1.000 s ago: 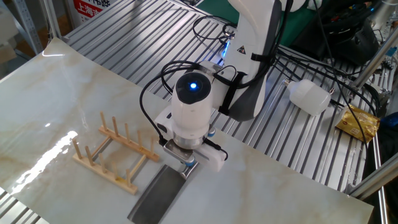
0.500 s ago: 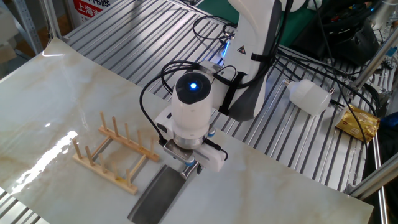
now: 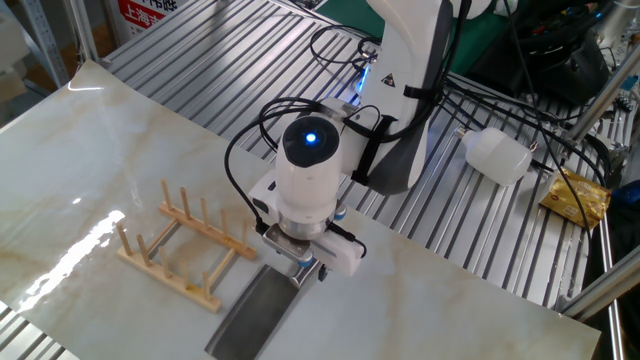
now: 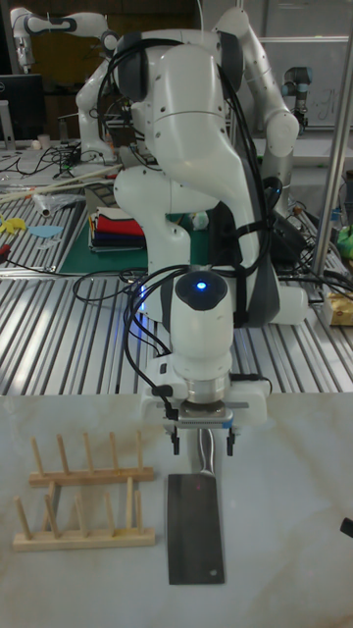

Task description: Put the knife on the knife rack

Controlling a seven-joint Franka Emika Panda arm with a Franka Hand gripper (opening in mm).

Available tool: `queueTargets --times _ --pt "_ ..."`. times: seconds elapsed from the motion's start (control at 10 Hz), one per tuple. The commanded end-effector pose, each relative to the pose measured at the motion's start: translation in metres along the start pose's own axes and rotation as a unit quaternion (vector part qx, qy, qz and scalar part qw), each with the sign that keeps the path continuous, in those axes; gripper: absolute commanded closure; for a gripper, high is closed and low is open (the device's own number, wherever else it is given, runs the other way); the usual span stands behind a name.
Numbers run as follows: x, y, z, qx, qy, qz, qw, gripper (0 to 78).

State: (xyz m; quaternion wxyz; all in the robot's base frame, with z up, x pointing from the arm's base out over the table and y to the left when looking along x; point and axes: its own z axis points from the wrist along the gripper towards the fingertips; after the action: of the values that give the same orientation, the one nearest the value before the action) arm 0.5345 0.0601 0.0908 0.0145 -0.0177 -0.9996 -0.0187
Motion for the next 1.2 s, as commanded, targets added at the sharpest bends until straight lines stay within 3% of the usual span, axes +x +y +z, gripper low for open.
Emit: queueTargets --times 0.1,1.2 --pt "0.0011 0.019 0.0067 0.034 -0.005 0.011 0.9994 0.1" --pt "-0.0013 0.0156 0.0161 0.027 -0.002 0.007 0.9996 0.1"
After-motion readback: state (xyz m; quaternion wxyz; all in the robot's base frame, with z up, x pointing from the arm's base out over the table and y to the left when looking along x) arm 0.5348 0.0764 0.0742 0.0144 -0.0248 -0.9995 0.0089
